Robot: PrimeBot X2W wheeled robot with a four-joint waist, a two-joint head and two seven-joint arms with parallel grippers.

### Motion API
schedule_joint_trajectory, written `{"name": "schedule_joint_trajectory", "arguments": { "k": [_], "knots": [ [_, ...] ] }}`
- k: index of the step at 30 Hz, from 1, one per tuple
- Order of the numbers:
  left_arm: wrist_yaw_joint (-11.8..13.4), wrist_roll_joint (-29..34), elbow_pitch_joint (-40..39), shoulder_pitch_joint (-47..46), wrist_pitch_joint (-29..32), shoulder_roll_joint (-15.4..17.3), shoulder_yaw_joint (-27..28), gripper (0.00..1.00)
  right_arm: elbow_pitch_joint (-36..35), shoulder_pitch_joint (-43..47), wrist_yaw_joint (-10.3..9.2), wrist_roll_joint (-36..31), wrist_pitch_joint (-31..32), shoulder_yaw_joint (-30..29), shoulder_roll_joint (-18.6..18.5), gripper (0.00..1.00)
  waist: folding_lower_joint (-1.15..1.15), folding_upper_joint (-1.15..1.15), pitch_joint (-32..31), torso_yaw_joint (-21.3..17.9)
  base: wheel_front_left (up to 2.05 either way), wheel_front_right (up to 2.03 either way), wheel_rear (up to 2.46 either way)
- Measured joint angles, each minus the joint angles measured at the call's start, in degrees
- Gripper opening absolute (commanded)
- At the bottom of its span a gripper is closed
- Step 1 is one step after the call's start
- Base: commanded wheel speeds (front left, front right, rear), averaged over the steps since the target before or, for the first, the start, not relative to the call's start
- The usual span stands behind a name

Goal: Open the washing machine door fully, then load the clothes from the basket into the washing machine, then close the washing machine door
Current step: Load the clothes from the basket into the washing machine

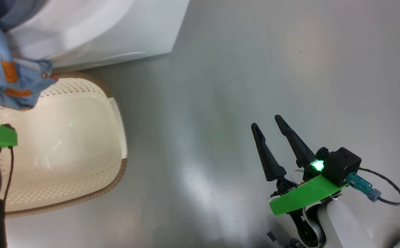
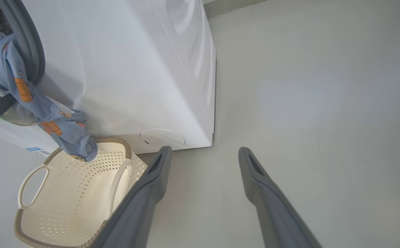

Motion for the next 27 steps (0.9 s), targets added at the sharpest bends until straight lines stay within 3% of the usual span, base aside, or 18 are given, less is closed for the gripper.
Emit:
{"name": "schedule_joint_trajectory", "arguments": {
  "k": [7, 14, 27],
  "knots": [
    [-0.15, 0.85, -9.09, 1.48, 0.0, 0.47, 0.05, 0.0, 0.89, 0.0, 0.0, -0.12, 0.0, -0.08, -0.02, 1.0, 0.0, 0.0, -1.73, 1.88, 0.0, 0.0, 0.0],
    [-0.14, 2.0, -15.21, 0.74, 2.85, 3.48, -0.87, 0.0, 1.23, 0.0, 0.0, -0.03, 0.0, 0.4, -0.02, 1.0, 0.0, 0.0, -3.21, 1.81, 0.0, 0.0, 0.0],
    [-0.78, 3.2, -9.69, -15.87, 10.2, 7.78, -5.52, 0.0, 0.59, 0.09, 0.0, 0.55, 0.0, 0.83, -0.02, 1.0, 0.0, 0.0, -2.32, -0.79, 0.0, 0.0, 0.0]
  ]
}}
